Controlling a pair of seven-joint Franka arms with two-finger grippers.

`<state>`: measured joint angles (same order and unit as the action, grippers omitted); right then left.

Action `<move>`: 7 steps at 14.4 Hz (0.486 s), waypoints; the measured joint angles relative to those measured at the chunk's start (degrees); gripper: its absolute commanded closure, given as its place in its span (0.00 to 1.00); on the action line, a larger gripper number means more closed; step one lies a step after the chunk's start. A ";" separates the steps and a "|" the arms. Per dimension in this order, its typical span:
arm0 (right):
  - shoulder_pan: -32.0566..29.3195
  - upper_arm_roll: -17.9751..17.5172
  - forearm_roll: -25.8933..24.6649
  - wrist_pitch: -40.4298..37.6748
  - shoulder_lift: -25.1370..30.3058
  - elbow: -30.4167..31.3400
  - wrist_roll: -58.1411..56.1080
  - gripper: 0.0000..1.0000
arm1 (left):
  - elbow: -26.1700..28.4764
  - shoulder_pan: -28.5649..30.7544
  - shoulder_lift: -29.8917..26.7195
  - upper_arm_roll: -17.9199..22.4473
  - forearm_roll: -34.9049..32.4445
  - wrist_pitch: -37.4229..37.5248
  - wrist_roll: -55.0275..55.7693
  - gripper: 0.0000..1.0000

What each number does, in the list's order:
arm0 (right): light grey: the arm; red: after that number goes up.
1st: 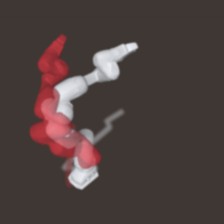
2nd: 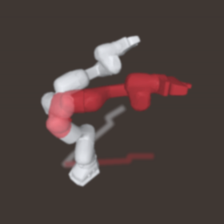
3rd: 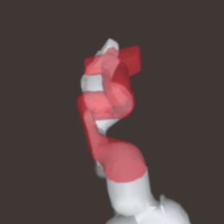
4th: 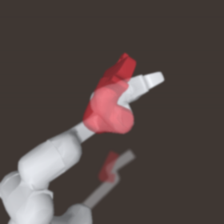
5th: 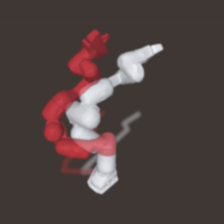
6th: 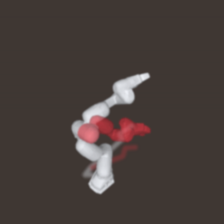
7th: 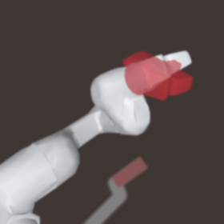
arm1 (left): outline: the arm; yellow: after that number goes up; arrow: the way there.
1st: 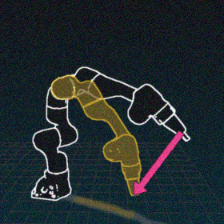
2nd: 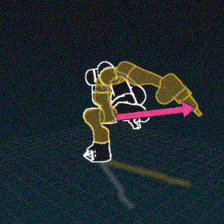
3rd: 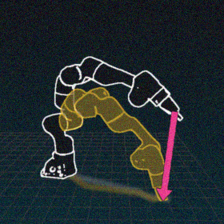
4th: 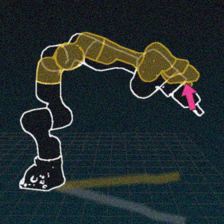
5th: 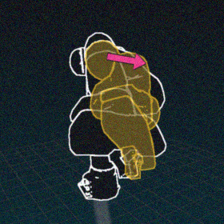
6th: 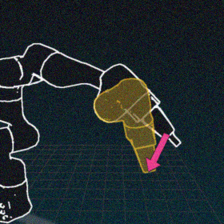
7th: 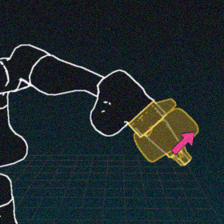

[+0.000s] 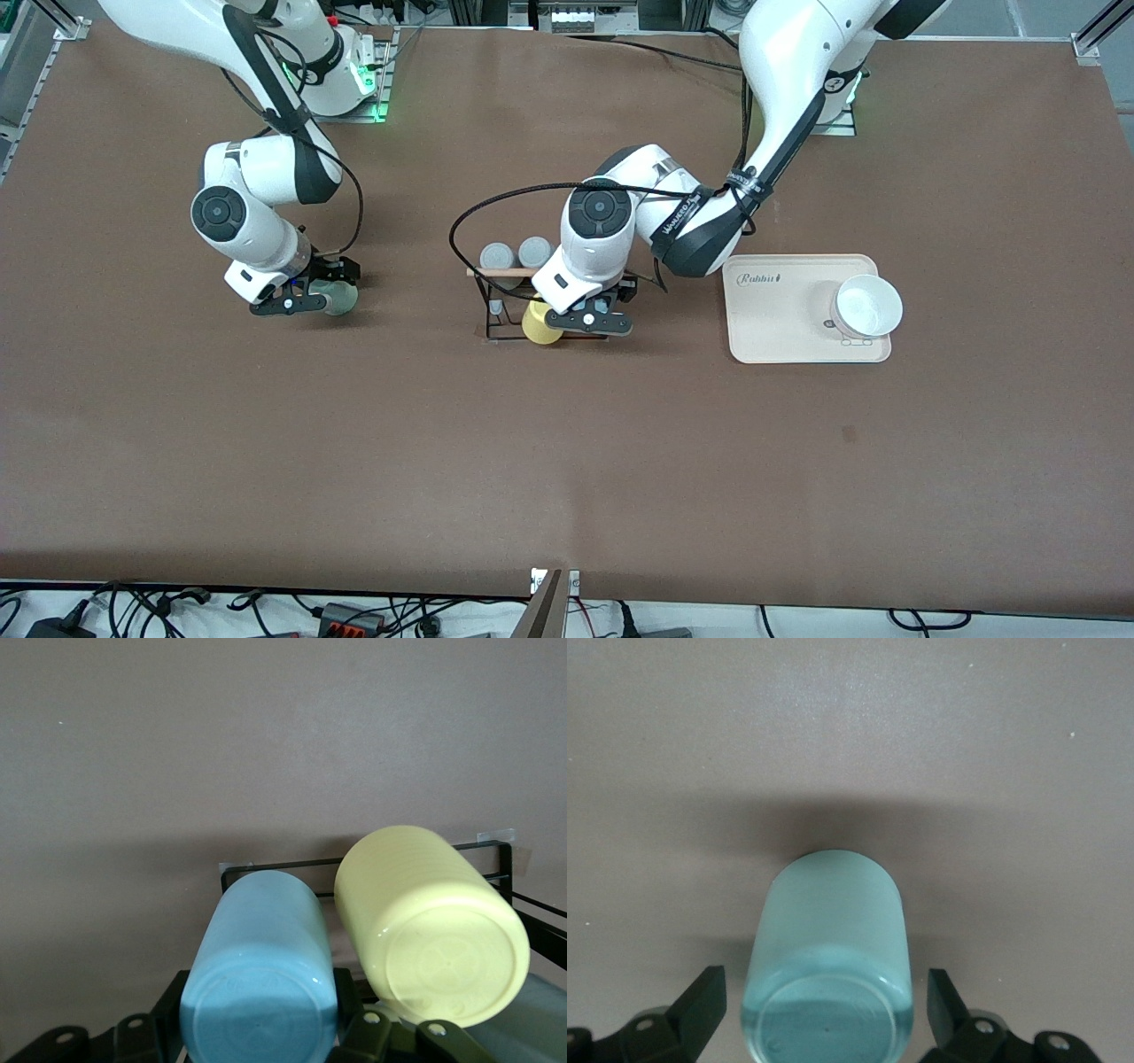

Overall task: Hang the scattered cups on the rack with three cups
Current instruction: 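Close the right gripper around the mint-teal cup and lift it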

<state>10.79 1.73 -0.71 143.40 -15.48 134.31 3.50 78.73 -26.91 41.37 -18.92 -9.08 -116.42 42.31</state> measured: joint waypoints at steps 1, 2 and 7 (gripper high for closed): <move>0.00 0.00 0.00 0.00 0.00 0.00 0.00 0.47 | 0.00 0.00 0.02 0.00 0.00 -0.11 0.00 0.63; 0.00 0.00 0.00 0.00 0.00 0.00 0.02 0.58 | 0.00 0.00 0.02 0.00 0.00 -0.20 0.00 0.30; -0.05 0.07 0.00 0.19 0.39 -0.28 0.16 0.68 | -0.74 0.22 -0.01 0.04 0.00 -0.37 -0.01 0.00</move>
<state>10.74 1.80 -0.71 143.59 -15.09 134.03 3.65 78.00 -26.69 41.36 -18.88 -9.08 -116.79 42.30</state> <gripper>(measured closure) 0.322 0.141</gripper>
